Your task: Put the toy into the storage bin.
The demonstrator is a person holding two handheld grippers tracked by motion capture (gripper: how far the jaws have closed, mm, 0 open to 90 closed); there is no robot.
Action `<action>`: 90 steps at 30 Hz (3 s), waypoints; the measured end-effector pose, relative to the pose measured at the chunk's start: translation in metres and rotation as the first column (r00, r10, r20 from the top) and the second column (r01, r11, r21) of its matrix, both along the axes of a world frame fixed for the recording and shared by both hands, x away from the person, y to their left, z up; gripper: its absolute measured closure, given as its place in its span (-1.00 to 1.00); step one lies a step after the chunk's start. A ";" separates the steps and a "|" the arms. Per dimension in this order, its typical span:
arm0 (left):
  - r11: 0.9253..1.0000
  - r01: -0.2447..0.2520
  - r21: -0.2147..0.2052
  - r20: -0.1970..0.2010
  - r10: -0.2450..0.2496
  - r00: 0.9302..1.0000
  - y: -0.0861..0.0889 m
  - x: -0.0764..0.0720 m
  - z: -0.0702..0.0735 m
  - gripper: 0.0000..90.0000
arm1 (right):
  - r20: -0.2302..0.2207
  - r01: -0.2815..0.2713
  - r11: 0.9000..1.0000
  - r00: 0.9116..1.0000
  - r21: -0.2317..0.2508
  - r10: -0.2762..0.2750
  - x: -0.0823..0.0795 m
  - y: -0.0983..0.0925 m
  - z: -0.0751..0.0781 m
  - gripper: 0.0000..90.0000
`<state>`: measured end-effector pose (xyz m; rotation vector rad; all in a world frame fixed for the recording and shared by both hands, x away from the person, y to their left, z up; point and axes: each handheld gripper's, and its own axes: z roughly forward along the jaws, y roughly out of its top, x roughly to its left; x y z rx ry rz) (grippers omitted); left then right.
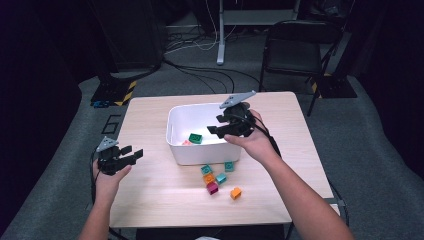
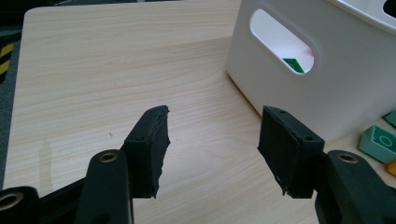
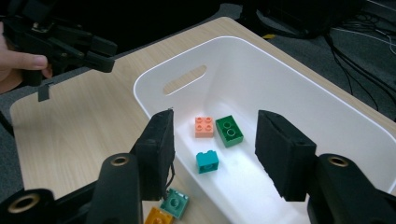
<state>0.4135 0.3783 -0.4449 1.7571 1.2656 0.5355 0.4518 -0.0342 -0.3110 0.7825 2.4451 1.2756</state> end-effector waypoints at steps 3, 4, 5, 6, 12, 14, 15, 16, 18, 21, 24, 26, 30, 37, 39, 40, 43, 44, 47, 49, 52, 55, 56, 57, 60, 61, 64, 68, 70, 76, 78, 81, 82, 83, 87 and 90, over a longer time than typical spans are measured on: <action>1.000 0.004 0.005 -0.005 -0.004 1.000 -0.002 0.000 -0.002 -0.06 | 0.027 0.020 1.000 0.999 0.006 -0.020 -0.014 -0.008 -0.004 0.02; 1.000 0.004 0.006 -0.003 -0.004 1.000 -0.003 0.001 -0.002 -0.06 | 0.038 0.025 1.000 0.999 0.005 -0.025 -0.020 -0.011 -0.006 0.02; 1.000 0.005 0.006 -0.005 -0.005 1.000 -0.003 0.000 -0.002 -0.06 | 0.044 0.026 1.000 0.999 0.001 -0.026 -0.023 -0.013 -0.007 0.02; 1.000 0.003 0.005 -0.004 -0.003 1.000 -0.003 0.000 -0.001 -0.06 | 0.052 0.029 1.000 0.998 -0.001 -0.029 -0.029 -0.016 -0.009 0.05; 1.000 0.001 0.011 -0.007 -0.001 1.000 -0.003 0.000 -0.002 -0.06 | 0.053 0.036 0.999 0.998 0.012 -0.036 -0.044 -0.026 -0.019 0.07; 1.000 0.003 0.014 -0.006 -0.003 1.000 -0.003 0.000 -0.002 -0.06 | 0.049 0.035 0.999 0.998 0.013 -0.036 -0.048 -0.028 -0.026 0.06; 1.000 0.003 0.014 -0.005 -0.003 1.000 -0.003 0.000 -0.002 -0.06 | 0.041 0.038 0.999 0.998 0.017 -0.039 -0.050 -0.029 -0.029 0.06; 1.000 0.003 0.014 -0.005 -0.003 1.000 -0.003 0.000 -0.002 -0.06 | 0.037 0.038 0.999 0.999 0.020 -0.039 -0.051 -0.030 -0.033 0.06; 1.000 0.004 0.017 -0.006 -0.004 1.000 -0.003 0.000 -0.002 -0.06 | 0.033 0.047 0.999 0.998 0.019 -0.048 -0.053 -0.031 -0.040 0.06; 1.000 0.002 0.014 -0.004 -0.002 1.000 -0.003 0.000 -0.003 -0.06 | 0.022 0.054 0.998 0.998 0.016 -0.055 -0.056 -0.033 -0.052 0.06; 1.000 0.003 0.017 -0.005 -0.003 1.000 -0.003 0.000 -0.003 -0.06 | 0.023 0.062 0.998 0.998 0.015 -0.062 -0.057 -0.035 -0.063 0.06; 1.000 0.004 0.015 -0.009 -0.003 1.000 -0.003 0.000 -0.003 -0.06 | 0.028 0.071 0.997 0.997 0.012 -0.071 -0.058 -0.038 -0.071 0.06; 1.000 0.002 0.014 -0.011 -0.001 1.000 -0.003 0.000 -0.004 -0.06 | 0.032 0.086 0.996 0.996 0.012 -0.086 -0.062 -0.043 -0.087 0.08; 1.000 0.008 0.024 -0.014 -0.008 1.000 -0.005 0.000 -0.004 -0.06 | 0.001 0.093 0.995 0.996 0.022 -0.093 -0.067 -0.055 -0.115 0.07; 1.000 0.007 0.023 -0.015 -0.007 1.000 -0.005 0.001 -0.005 -0.06 | -0.009 0.097 0.995 0.995 0.023 -0.096 -0.070 -0.058 -0.121 0.07; 1.000 0.006 0.021 -0.015 -0.006 1.000 -0.005 0.001 -0.005 -0.06 | -0.016 0.101 0.995 0.995 0.021 -0.100 -0.071 -0.059 -0.125 0.07; 1.000 0.008 0.021 -0.017 -0.008 1.000 -0.006 0.001 -0.005 -0.06 | -0.023 0.099 0.995 0.995 0.020 -0.099 -0.074 -0.061 -0.134 0.07; 1.000 0.009 0.022 -0.017 -0.009 1.000 -0.006 0.001 -0.005 -0.06 | -0.026 0.100 0.995 0.995 0.020 -0.100 -0.074 -0.061 -0.136 0.07; 1.000 0.013 0.025 -0.017 -0.012 1.000 -0.007 0.002 -0.005 -0.06 | -0.025 0.101 0.995 0.995 0.010 -0.101 -0.075 -0.062 -0.145 0.05; 1.000 0.010 0.022 -0.015 -0.010 1.000 -0.007 0.002 -0.006 -0.06 | -0.030 0.102 0.995 0.994 0.003 -0.102 -0.075 -0.062 -0.150 0.04; 1.000 0.006 0.020 -0.014 -0.006 1.000 -0.006 0.003 -0.006 -0.06 | -0.037 0.093 0.996 0.995 -0.001 -0.093 -0.075 -0.062 -0.157 0.03; 1.000 0.009 0.020 -0.013 -0.009 1.000 -0.007 0.003 -0.006 -0.06 | -0.050 0.085 0.996 0.995 0.000 -0.085 -0.076 -0.063 -0.163 0.03; 1.000 0.015 0.022 -0.017 -0.015 1.000 -0.007 0.003 -0.005 -0.06 | -0.053 0.080 0.997 0.995 0.000 -0.080 -0.076 -0.063 -0.164 0.03; 1.000 0.017 0.022 -0.016 -0.016 1.000 -0.008 0.003 -0.005 -0.06 | -0.060 0.080 0.997 0.995 -0.001 -0.080 -0.077 -0.062 -0.166 0.03; 0.999 0.020 0.026 -0.015 -0.019 1.000 -0.008 0.005 -0.006 -0.06 | -0.065 0.068 0.998 0.996 -0.003 -0.068 -0.077 -0.061 -0.169 0.03; 1.000 0.017 0.022 -0.016 -0.016 1.000 -0.009 0.005 -0.006 -0.06 | -0.067 0.065 0.998 0.996 -0.007 -0.065 -0.077 -0.061 -0.170 0.03; 1.000 0.019 0.025 -0.019 -0.019 1.000 -0.009 0.007 -0.006 -0.06 | -0.084 0.054 0.998 0.995 -0.014 -0.055 -0.076 -0.060 -0.175 0.03; 0.999 0.024 0.028 -0.021 -0.024 0.999 -0.010 0.007 -0.006 -0.06 | -0.094 0.039 0.999 0.995 -0.028 -0.041 -0.078 -0.056 -0.178 0.03; 0.999 0.025 0.027 -0.020 -0.024 1.000 -0.010 0.007 -0.006 -0.06 | -0.095 0.026 0.999 0.995 -0.044 -0.030 -0.081 -0.053 -0.180 0.03; 0.999 0.029 0.026 -0.016 -0.028 0.999 -0.011 0.009 -0.005 -0.06 | -0.115 -0.003 0.997 0.993 -0.076 -0.005 -0.086 -0.044 -0.187 0.00; 0.999 0.032 0.027 -0.016 -0.032 0.999 -0.012 0.010 -0.005 -0.06 | -0.113 -0.008 0.995 0.994 -0.097 -0.003 -0.087 -0.043 -0.189 0.00; 0.999 0.036 0.026 -0.013 -0.035 0.999 -0.013 0.012 -0.005 -0.06 | -0.117 -0.008 0.993 0.993 -0.115 -0.006 -0.088 -0.045 -0.192 0.00; 0.999 0.036 0.021 -0.014 -0.035 0.999 -0.014 0.012 -0.005 -0.06 | -0.119 0.000 0.993 0.993 -0.115 -0.014 -0.088 -0.047 -0.193 0.00; 0.999 0.038 0.021 -0.013 -0.037 0.999 -0.015 0.013 -0.005 -0.06 | -0.113 0.001 0.994 0.993 -0.112 -0.014 -0.087 -0.048 -0.193 0.00; 0.999 0.041 0.028 -0.007 -0.041 0.999 -0.017 0.015 -0.005 -0.06 | -0.138 0.014 0.993 0.990 -0.117 -0.030 -0.086 -0.055 -0.196 0.05; 0.998 0.047 0.030 -0.006 -0.047 0.999 -0.018 0.016 -0.004 -0.05 | -0.144 0.015 0.993 0.989 -0.120 -0.033 -0.085 -0.057 -0.198 0.15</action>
